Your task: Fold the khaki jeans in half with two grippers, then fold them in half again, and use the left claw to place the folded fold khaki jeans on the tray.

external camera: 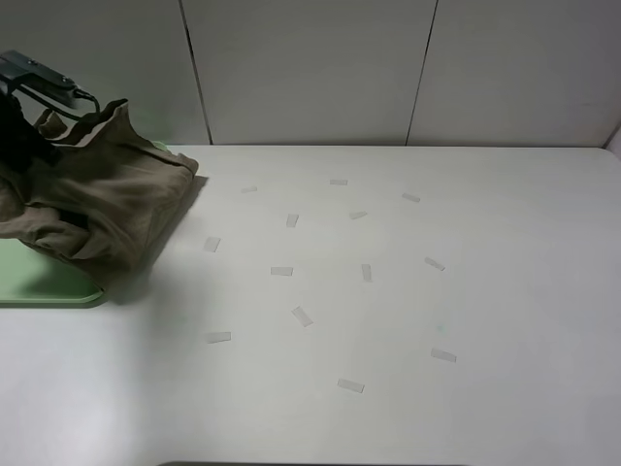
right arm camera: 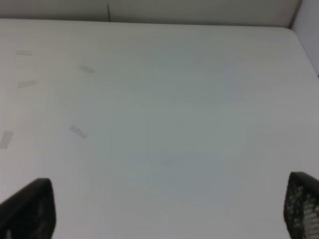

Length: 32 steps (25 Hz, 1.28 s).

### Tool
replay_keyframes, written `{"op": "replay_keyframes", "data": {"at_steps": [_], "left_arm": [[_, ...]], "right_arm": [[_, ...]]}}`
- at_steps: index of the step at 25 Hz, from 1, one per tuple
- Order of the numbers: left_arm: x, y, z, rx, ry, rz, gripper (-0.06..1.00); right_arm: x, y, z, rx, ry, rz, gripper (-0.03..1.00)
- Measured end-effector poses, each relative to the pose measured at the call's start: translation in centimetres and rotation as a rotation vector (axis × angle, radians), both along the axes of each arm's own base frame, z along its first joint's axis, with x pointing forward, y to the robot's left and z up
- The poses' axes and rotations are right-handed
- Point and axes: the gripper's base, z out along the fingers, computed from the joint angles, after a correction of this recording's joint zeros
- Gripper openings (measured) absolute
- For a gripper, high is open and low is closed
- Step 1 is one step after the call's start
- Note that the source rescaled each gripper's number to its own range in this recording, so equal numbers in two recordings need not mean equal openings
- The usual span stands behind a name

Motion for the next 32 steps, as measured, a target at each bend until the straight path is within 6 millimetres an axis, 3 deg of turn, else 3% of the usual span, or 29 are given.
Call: {"op": "replay_keyframes", "data": {"at_steps": [8, 13, 15, 20, 22, 26, 32], "left_arm": [[0.1, 2.6, -0.3, 0.031, -0.034, 0.024, 0.03], [0.1, 2.7, -2.6, 0.003, -0.010, 0.027, 0.04], [0.1, 2.6, -2.7, -0.011, -0.017, 0.032, 0.13], [0.2, 2.5, -2.7, -0.045, -0.039, 0.081, 0.76], [0.1, 2.5, -2.6, -0.054, -0.050, 0.106, 0.90], [-0.2, 2.5, -1.2, -0.054, -0.077, 0.123, 0.99], [-1.1, 2.3, 2.5, -0.043, -0.166, 0.123, 1.00]], "right_arm": [[0.0, 0.0, 0.0, 0.000, 0.000, 0.000, 1.00], [0.0, 0.0, 0.0, 0.000, 0.000, 0.000, 1.00], [0.0, 0.0, 0.0, 0.000, 0.000, 0.000, 1.00], [0.0, 0.0, 0.0, 0.000, 0.000, 0.000, 1.00], [0.0, 0.0, 0.0, 0.000, 0.000, 0.000, 1.00], [0.0, 0.0, 0.0, 0.000, 0.000, 0.000, 1.00], [0.0, 0.0, 0.0, 0.000, 0.000, 0.000, 1.00]]}}
